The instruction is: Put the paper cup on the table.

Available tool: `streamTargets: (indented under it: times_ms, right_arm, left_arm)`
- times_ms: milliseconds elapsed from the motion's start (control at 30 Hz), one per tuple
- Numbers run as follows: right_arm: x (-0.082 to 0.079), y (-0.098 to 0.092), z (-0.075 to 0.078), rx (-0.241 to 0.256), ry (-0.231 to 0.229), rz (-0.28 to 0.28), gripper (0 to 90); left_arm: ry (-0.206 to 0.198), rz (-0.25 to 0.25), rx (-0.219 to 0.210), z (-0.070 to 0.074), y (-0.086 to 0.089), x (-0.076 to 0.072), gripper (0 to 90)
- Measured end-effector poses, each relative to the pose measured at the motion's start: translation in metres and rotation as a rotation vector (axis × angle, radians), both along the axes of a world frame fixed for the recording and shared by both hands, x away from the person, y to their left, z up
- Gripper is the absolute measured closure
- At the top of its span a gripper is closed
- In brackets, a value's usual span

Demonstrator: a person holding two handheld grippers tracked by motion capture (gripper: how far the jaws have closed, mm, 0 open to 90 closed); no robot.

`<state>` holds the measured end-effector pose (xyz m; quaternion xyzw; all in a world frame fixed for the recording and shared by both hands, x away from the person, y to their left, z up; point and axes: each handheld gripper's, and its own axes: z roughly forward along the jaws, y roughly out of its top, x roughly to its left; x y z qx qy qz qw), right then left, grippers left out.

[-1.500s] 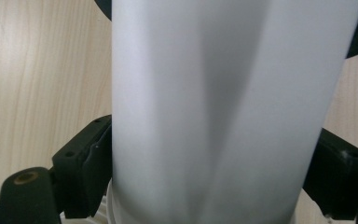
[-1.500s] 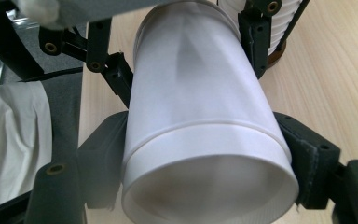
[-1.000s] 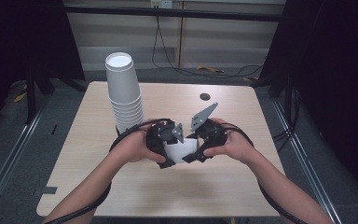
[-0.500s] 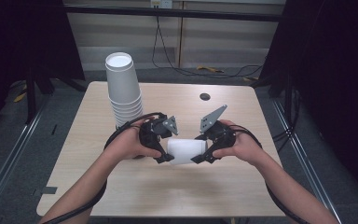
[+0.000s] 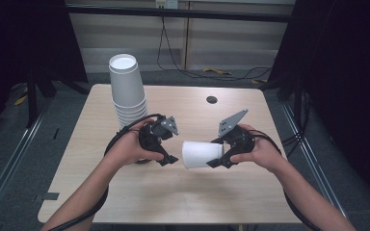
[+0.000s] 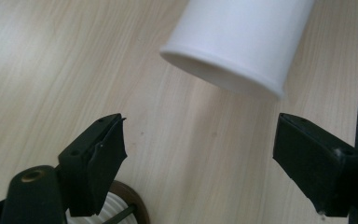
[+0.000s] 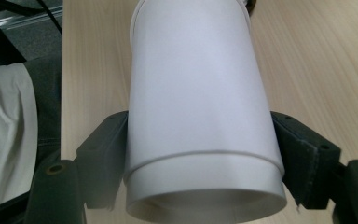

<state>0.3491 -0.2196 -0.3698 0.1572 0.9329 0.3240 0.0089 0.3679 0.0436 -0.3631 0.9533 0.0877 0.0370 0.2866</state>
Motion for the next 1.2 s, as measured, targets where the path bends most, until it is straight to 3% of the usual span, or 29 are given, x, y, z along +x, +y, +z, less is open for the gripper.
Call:
streamTargets:
  times_ms: [133,267,700,867,1200]
  right_arm:
    - [0.001,-0.009,0.003,0.012,-0.008,-0.028,25.2]
    - [0.002,-0.013,0.007,0.035,-0.014,-0.054,25.1]
    - [0.003,-0.001,0.007,0.053,-0.012,-0.025,24.9]
    - [0.002,0.005,0.007,0.055,-0.008,-0.002,25.0]
    - [0.000,0.016,0.006,0.047,-0.013,0.046,25.1]
  left_arm:
    - [0.017,0.011,0.002,-0.009,0.000,0.000,16.7]
    - [0.033,0.015,-0.028,-0.016,-0.002,-0.002,16.5]
    - [0.075,0.024,-0.114,-0.040,-0.009,-0.006,16.9]
    - [0.052,0.024,-0.122,-0.038,-0.009,-0.004,16.5]
    - [0.019,-0.051,-0.127,-0.035,-0.011,-0.005,14.6]
